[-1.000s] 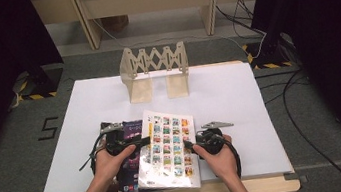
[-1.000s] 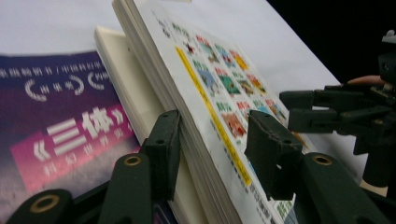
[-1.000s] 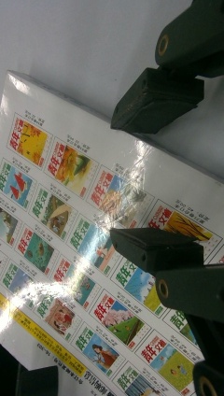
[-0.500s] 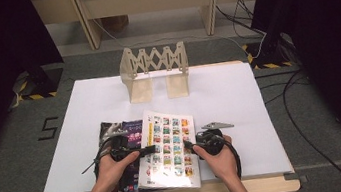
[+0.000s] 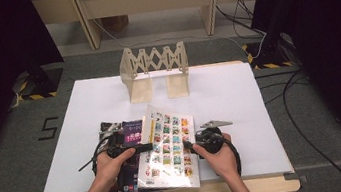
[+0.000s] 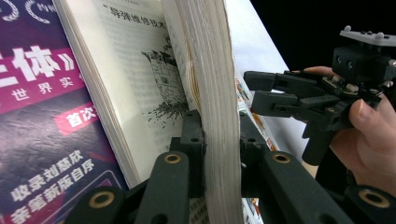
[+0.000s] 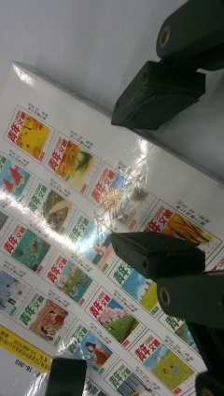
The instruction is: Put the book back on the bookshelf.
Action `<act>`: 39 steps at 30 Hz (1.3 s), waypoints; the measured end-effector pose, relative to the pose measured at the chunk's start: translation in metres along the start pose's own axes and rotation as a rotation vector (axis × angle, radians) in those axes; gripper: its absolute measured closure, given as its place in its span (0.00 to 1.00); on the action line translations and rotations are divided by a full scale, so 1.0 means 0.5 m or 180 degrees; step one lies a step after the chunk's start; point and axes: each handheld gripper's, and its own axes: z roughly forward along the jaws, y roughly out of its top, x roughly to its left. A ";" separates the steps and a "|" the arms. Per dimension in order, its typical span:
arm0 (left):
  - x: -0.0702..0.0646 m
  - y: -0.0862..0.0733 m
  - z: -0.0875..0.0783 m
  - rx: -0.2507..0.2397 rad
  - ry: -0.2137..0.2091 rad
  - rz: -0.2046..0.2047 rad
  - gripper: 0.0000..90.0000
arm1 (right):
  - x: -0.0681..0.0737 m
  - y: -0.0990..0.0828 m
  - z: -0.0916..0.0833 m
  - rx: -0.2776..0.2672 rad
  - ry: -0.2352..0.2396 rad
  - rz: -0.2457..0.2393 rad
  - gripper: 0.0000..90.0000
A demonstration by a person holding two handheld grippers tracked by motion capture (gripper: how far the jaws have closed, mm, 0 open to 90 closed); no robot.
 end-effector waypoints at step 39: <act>0.061 -0.027 -0.057 -0.0148 -0.0014 -0.0035 0.78 | -0.012 0.094 0.095 0.0435 0.0479 0.0426 0.33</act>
